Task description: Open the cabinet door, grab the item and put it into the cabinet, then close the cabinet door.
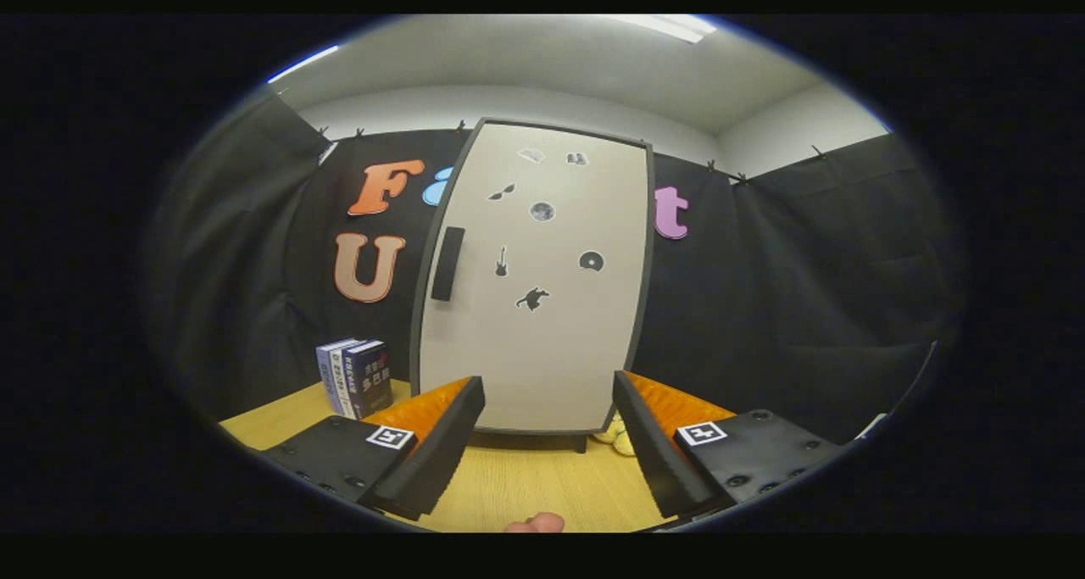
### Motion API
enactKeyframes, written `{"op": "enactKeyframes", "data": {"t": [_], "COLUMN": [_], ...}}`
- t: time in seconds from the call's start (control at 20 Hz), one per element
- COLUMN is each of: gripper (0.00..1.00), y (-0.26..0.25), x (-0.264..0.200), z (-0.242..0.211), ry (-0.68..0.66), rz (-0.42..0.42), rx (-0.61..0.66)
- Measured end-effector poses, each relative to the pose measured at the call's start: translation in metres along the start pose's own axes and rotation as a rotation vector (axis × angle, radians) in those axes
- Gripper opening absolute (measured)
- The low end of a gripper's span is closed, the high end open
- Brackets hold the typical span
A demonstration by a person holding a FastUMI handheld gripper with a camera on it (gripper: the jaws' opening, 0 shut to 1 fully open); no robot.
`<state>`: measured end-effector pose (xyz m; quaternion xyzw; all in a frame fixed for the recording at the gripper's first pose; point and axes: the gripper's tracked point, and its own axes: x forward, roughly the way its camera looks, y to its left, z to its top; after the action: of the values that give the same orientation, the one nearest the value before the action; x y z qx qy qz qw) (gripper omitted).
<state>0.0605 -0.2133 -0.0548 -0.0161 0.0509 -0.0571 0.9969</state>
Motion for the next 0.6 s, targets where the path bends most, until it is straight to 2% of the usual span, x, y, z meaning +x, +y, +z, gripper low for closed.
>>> {"op": "enactKeyframes", "data": {"t": [0.6], "gripper": [0.97], "y": [0.0008], "x": [-0.0082], "z": [0.0052], "ry": [-0.006], "rz": [0.006], "rx": [-0.001]}}
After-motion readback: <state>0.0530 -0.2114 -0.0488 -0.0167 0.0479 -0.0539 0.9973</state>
